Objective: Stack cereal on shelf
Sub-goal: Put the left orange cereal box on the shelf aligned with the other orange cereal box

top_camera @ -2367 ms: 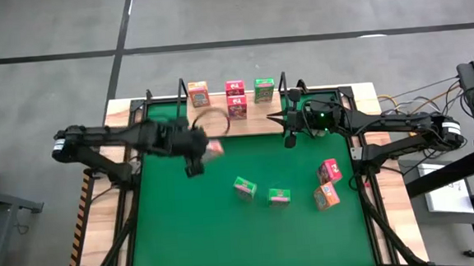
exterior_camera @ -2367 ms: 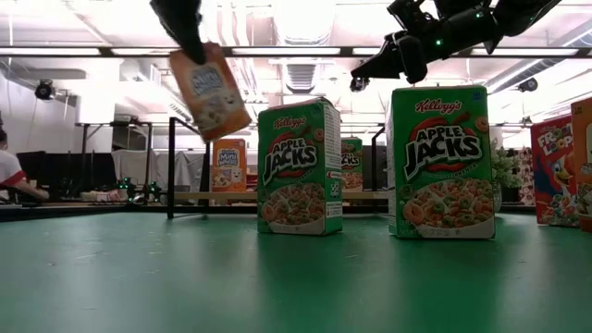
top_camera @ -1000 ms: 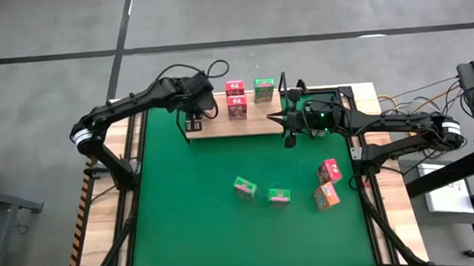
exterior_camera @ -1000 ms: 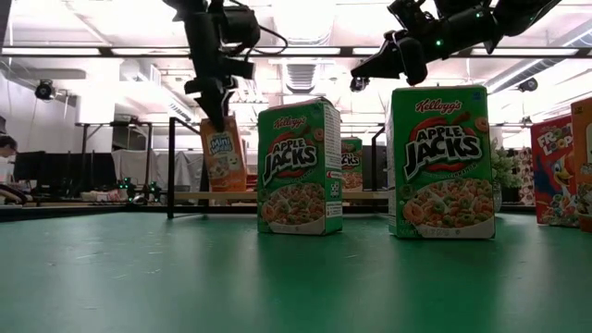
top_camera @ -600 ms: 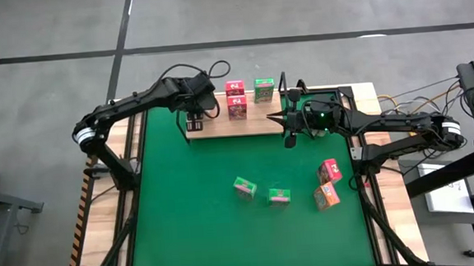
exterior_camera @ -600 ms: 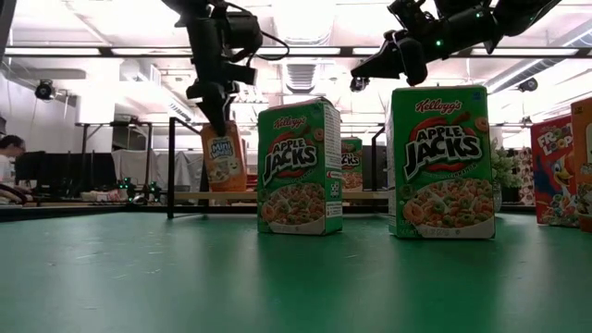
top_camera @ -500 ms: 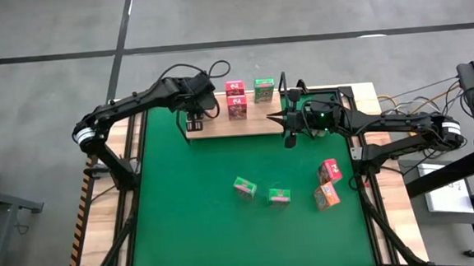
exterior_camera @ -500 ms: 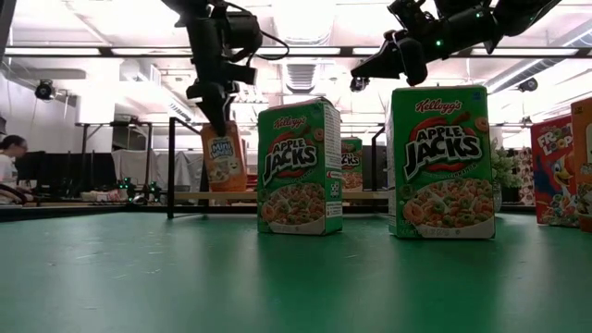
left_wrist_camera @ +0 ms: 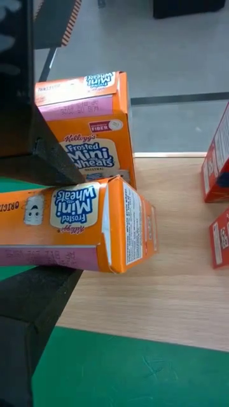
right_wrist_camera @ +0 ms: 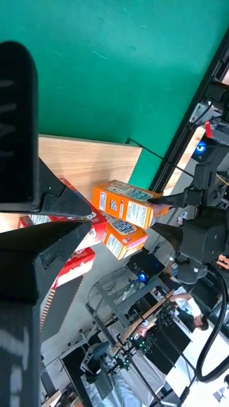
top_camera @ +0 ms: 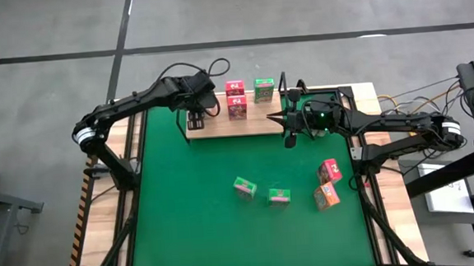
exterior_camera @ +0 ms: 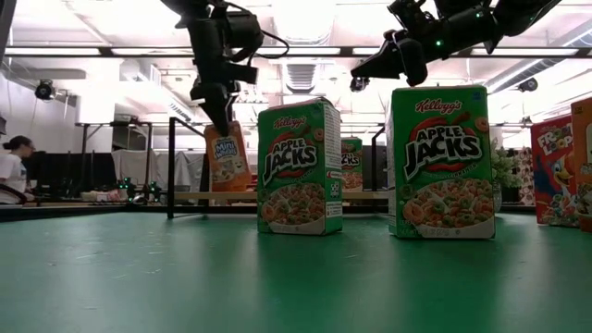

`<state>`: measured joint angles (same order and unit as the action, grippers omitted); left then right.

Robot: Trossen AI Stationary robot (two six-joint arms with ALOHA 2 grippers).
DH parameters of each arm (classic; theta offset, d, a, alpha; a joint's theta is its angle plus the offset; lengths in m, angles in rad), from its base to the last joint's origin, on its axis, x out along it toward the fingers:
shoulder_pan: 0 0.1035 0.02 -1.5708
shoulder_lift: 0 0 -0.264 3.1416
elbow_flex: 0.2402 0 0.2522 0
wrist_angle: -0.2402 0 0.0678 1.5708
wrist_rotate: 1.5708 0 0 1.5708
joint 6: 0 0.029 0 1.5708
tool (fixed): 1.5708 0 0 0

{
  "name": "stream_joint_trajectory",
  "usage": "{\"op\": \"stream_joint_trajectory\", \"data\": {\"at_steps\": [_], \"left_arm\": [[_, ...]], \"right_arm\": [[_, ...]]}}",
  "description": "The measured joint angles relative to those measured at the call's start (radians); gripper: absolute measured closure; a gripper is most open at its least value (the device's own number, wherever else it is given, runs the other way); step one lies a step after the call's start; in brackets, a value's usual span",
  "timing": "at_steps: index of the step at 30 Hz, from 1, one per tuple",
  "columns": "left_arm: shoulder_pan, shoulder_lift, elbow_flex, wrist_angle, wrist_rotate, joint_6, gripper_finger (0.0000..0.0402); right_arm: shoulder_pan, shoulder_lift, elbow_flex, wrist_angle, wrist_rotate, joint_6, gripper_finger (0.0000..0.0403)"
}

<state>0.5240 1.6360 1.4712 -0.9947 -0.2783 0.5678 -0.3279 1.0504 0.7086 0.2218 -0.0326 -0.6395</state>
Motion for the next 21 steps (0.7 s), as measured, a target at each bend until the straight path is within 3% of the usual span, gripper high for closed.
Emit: {"op": "stream_joint_trajectory", "data": {"at_steps": [8,21], "left_arm": [[0.000,0.000,0.000,0.000,0.000,-0.015,0.0220],[0.002,0.000,0.004,-0.001,0.000,-0.027,0.0172]], "right_arm": [[0.000,0.000,0.000,0.000,0.000,0.000,0.0390],[0.000,0.000,0.000,0.000,0.000,0.000,0.0390]]}}
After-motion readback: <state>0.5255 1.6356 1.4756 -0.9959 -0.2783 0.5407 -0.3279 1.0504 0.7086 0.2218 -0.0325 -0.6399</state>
